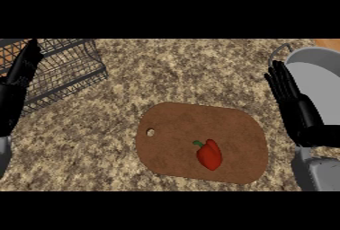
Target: Pick the bell pepper from the cutting board and place it in the pot
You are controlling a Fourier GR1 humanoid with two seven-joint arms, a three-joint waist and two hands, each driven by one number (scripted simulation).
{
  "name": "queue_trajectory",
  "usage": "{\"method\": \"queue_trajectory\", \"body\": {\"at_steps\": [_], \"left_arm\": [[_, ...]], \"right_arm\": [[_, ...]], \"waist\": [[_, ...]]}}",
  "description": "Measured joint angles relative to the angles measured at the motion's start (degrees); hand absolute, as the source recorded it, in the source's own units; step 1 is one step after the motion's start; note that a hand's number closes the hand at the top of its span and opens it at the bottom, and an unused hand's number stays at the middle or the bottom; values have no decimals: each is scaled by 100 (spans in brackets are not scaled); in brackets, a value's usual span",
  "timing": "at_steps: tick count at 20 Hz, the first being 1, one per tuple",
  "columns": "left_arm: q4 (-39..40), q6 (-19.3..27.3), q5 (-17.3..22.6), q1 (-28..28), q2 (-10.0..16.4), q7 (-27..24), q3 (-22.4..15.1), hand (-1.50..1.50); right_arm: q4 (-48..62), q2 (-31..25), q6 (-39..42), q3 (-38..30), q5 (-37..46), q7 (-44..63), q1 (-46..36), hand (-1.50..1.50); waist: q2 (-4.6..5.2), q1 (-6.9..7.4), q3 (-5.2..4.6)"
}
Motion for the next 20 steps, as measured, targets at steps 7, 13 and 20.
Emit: {"method": "queue_trajectory", "body": {"at_steps": [7, 13, 20], "left_arm": [[40, 491, 393, 607, -1039, -17, -94, 0], [113, 809, 523, 1089, -1937, -318, -415, 0], [109, 817, 485, 1441, -2247, -600, -523, 0]], "right_arm": [[-828, -611, 638, -404, 124, -1595, -157, -150], [-870, -337, 64, -657, 844, -3195, 893, -150], [-1840, -90, 232, -334, 1269, -4693, 2401, -150]], "waist": [[-86, -154, 46], [-57, -166, 77], [-60, -131, 80]]}}
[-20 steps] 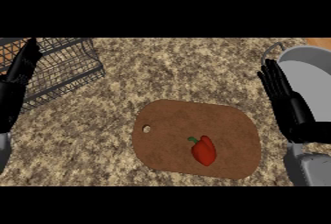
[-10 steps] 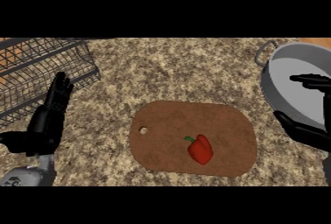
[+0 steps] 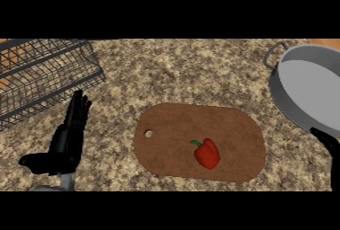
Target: Pick the bell pepper from the cutting board and place it in the pot
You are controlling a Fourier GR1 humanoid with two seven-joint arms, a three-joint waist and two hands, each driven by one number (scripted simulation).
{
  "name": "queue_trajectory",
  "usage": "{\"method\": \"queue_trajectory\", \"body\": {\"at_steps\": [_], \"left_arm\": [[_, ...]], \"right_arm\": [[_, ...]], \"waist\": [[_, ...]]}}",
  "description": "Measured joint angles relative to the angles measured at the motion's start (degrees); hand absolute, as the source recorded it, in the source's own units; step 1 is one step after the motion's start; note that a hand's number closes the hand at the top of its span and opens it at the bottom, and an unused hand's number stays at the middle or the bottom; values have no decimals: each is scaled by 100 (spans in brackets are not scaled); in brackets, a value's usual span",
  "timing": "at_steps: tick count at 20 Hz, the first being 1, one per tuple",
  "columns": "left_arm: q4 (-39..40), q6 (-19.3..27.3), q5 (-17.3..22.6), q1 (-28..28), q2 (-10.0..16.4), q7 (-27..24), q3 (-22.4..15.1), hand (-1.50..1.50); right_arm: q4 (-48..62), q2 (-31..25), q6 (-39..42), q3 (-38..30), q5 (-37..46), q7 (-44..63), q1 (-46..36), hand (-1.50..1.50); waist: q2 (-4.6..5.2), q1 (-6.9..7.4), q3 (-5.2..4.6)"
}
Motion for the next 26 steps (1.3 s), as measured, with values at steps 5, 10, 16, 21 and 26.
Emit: {"method": "queue_trajectory", "body": {"at_steps": [5, 10, 16, 21, 26], "left_arm": [[45, -45, 8, 34, -38, -60, 23, 0], [58, -15, -55, 19, -120, -57, -54, 0], [36, -53, -118, 131, -178, -131, -109, 0], [176, -159, -127, 40, -223, -187, 11, 0], [219, -158, -190, -117, -294, -61, 70, 0]], "right_arm": [[-714, -383, -144, 229, 1099, 725, 581, -150], [-1178, -934, -2, 504, 2426, 1746, 981, -150], [-1636, -714, 267, 1531, 3962, 3386, 894, -150], [-1460, -282, 555, 2212, 4692, 4185, 506, -150], [-1093, -15, 745, 2518, 5318, 4787, 213, -150]], "waist": [[1, -2, -13], [9, 17, -20], [16, 89, -13], [19, 89, -6], [18, 86, -3]]}}
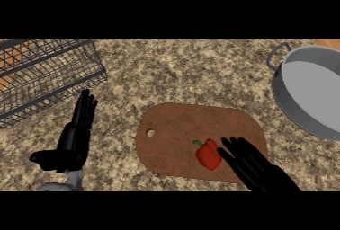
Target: Pick the bell pepper from the cutting board and place it in the pot
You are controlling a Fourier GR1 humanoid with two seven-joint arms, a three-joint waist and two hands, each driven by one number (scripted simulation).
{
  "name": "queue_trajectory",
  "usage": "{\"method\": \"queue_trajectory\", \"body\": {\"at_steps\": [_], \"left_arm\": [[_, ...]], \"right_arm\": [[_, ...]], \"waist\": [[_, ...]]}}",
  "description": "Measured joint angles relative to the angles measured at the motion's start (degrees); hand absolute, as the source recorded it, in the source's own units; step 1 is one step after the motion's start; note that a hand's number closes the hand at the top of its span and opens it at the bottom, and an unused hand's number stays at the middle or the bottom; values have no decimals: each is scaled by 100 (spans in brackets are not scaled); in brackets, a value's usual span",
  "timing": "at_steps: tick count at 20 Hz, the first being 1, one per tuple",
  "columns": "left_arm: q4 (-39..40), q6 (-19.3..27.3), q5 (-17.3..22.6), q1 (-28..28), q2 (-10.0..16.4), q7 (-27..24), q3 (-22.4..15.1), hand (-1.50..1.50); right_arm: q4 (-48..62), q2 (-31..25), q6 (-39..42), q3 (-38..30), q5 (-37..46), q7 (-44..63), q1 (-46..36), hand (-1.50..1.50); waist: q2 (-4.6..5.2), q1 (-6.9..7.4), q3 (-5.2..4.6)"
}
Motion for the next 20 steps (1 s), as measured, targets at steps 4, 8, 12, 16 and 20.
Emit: {"method": "queue_trajectory", "body": {"at_steps": [4, 8, 12, 16, 20], "left_arm": [[-197, -16, -74, 138, -47, 73, 2, 0], [-211, -108, -127, 106, -67, 133, 100, 0], [-138, -195, -206, 63, -151, 142, 179, 0], [-131, -213, -326, 153, -266, 17, 168, 0], [14, -332, -368, 169, -307, -102, 270, 0]], "right_arm": [[494, 243, 70, 118, 260, 223, -279, -150], [1110, 422, -102, 88, 322, 62, -534, -150], [1329, 485, -238, 88, 444, -15, -533, -150], [1648, 613, -190, -60, 474, -1, -864, -150], [1967, 708, -432, -66, 554, -148, -863, -150]], "waist": [[-1, 5, 2], [0, 2, 4], [-2, -6, 3], [-1, 0, 4], [-1, -3, 3]]}}
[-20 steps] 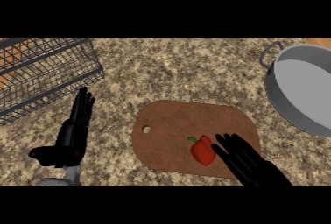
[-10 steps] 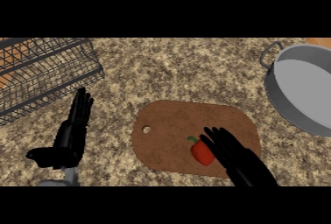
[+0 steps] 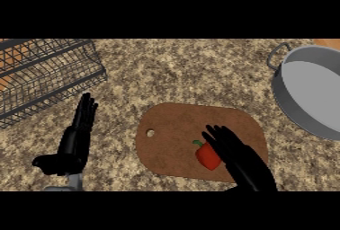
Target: Pick the bell pepper from the cutting board and place it in the pot
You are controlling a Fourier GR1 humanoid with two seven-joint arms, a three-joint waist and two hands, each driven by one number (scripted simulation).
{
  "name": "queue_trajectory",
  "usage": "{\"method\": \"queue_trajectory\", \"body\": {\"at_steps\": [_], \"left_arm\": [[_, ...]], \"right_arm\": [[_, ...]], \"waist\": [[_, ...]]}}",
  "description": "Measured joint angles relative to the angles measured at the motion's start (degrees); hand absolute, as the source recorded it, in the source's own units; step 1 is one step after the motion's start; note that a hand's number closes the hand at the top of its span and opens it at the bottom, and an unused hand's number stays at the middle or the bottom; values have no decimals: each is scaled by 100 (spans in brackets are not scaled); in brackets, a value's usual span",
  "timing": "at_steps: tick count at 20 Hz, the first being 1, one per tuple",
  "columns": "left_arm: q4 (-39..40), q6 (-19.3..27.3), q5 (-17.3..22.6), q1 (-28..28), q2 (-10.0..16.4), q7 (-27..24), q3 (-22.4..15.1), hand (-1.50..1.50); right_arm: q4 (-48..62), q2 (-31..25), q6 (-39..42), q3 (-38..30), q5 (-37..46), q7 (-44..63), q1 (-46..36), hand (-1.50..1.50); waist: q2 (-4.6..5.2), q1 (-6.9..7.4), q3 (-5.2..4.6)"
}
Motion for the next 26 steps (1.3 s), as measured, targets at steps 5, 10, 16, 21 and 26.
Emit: {"method": "queue_trajectory", "body": {"at_steps": [5, 10, 16, 21, 26], "left_arm": [[-204, -34, -64, 49, -51, 148, 29, 0], [-279, -52, -85, 23, -66, 244, 48, 0], [-237, -93, -120, 39, -172, 201, 86, 0], [-195, -80, -208, -33, -230, 228, 92, 0], [-223, -73, -228, -115, -219, 227, 98, 0]], "right_arm": [[568, 165, -197, -60, 117, -146, -301, 150], [725, 286, -876, -69, 321, -423, -487, 150], [769, 339, -1270, -135, 420, -668, -534, 150], [524, 336, -1608, -124, 471, -814, -335, 150], [1131, 679, -1522, -1492, 539, 707, -1057, 150]], "waist": [[-6, 3, -8], [-10, 3, -10], [-16, -4, -14], [-15, -12, -9], [105, 57, -15]]}}
